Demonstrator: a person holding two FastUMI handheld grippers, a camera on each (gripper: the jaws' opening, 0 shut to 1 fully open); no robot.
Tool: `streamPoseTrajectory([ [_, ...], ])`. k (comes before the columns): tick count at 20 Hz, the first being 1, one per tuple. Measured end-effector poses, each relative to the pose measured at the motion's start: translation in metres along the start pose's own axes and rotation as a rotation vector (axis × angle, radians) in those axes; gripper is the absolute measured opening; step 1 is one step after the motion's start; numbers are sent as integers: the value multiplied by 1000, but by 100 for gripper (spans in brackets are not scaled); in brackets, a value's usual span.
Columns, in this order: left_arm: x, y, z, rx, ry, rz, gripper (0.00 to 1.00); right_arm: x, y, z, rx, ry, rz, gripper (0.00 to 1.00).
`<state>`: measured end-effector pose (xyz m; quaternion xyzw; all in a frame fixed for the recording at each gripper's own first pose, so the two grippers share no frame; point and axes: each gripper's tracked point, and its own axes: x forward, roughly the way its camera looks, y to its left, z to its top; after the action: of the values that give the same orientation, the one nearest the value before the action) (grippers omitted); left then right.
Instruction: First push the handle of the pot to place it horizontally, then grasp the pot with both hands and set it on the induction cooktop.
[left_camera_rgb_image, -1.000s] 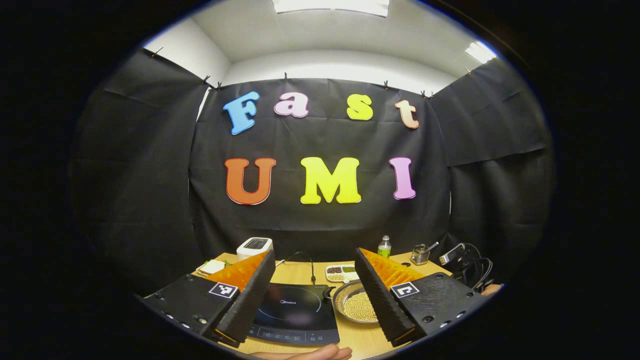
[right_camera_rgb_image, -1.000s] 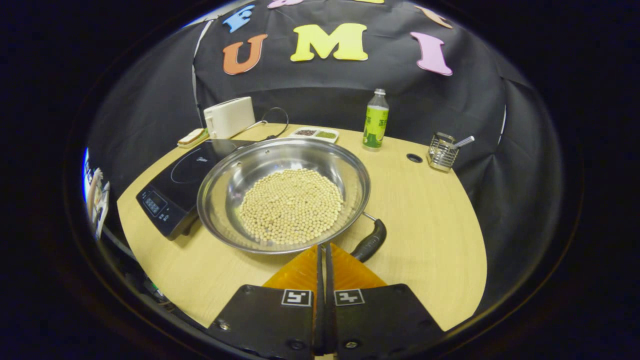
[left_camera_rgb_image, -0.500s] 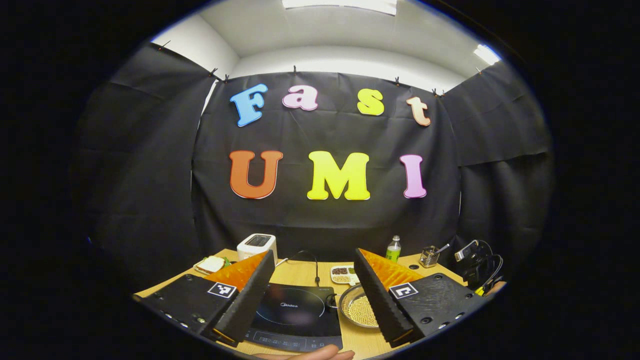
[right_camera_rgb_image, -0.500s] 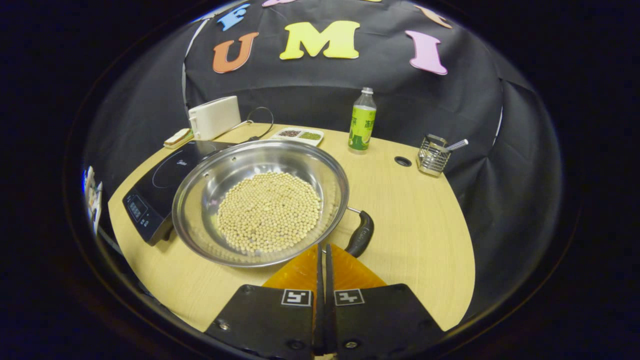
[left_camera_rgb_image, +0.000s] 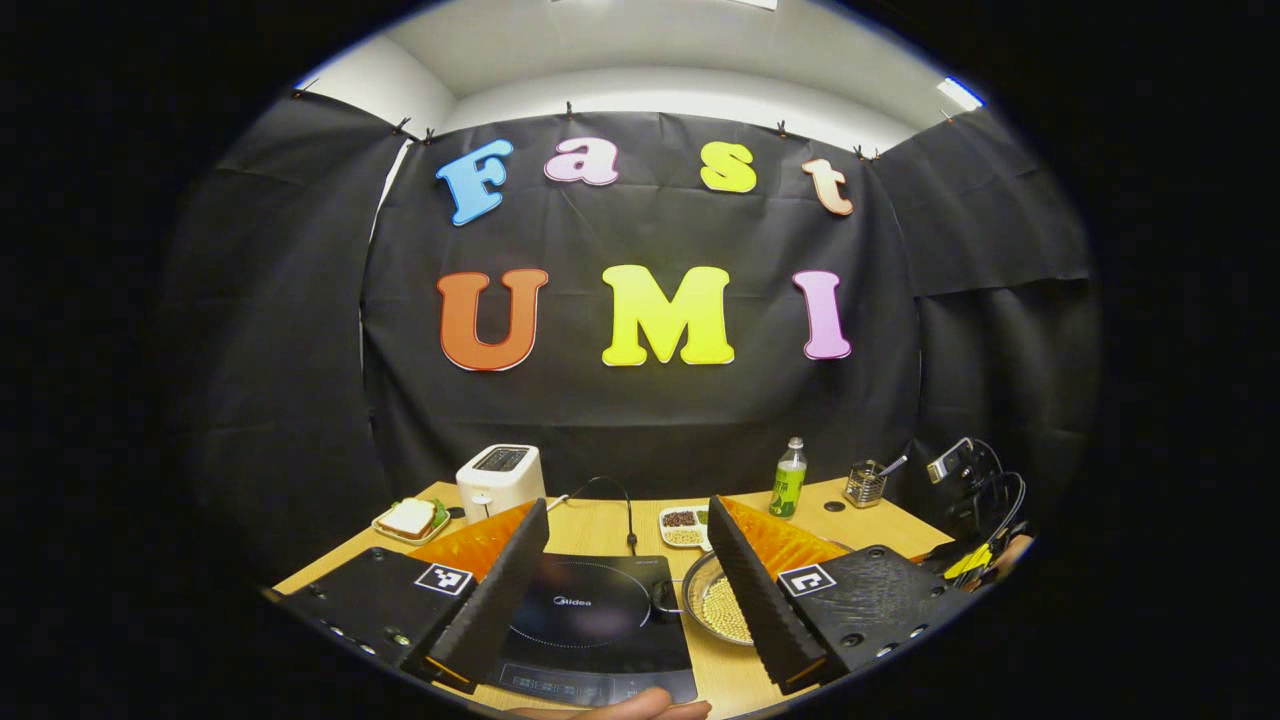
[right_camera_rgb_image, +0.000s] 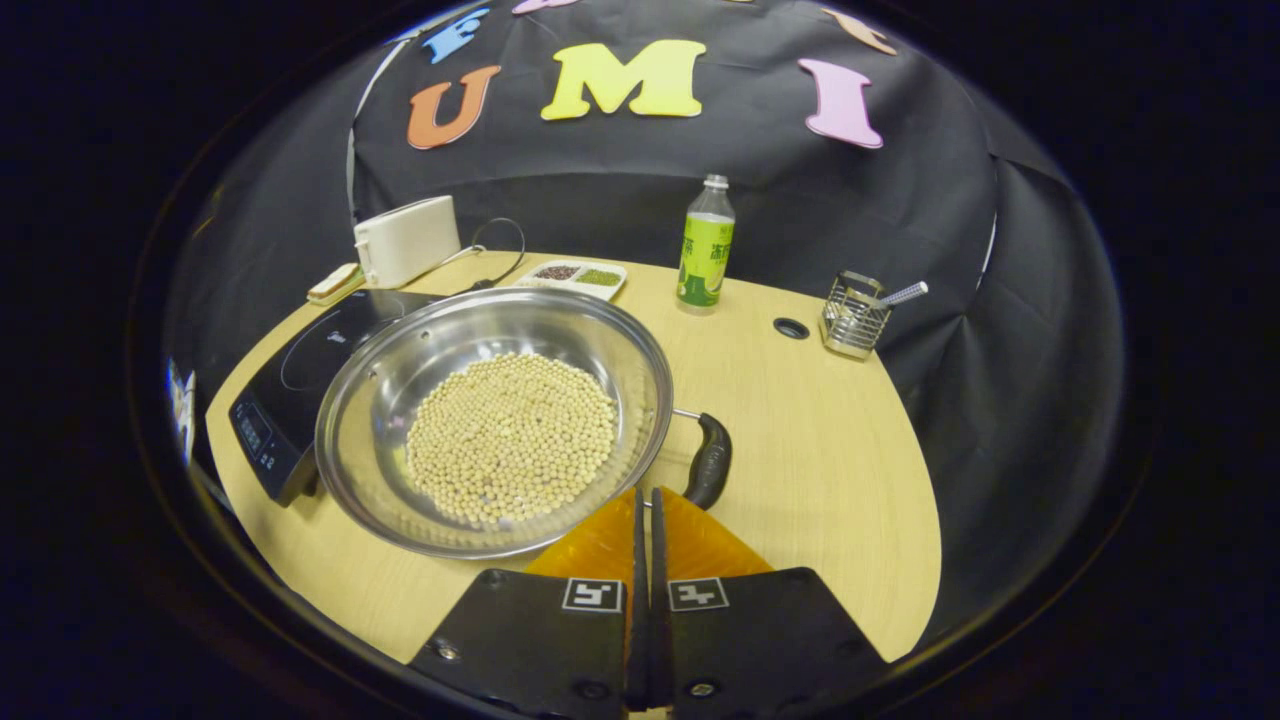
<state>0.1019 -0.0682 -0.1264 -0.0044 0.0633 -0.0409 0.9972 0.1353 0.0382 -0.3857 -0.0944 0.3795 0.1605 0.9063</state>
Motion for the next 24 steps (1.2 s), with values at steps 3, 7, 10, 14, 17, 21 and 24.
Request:
streamPoseTrajectory([
  [3,11,-5,-14,-8,30,-13,95,3,-2,1,6,-7,-3,4],
  [7,25,-11,-27,-24,61,-34,95,8,-5,4,8,-16,0,1],
  [10,32,-14,-39,-5,86,-39,95,9,-5,7,53,-25,12,4],
  [14,44,-18,-62,-10,131,-44,95,0,-2,24,173,-77,45,4],
  [17,56,-19,-80,-13,182,-49,95,-3,-5,36,192,-129,34,7],
  [21,70,-27,-108,-18,246,-70,95,1,-8,45,205,-162,7,64],
  [24,83,-33,-130,-28,303,-75,96,9,-13,43,216,-152,-22,90],
])
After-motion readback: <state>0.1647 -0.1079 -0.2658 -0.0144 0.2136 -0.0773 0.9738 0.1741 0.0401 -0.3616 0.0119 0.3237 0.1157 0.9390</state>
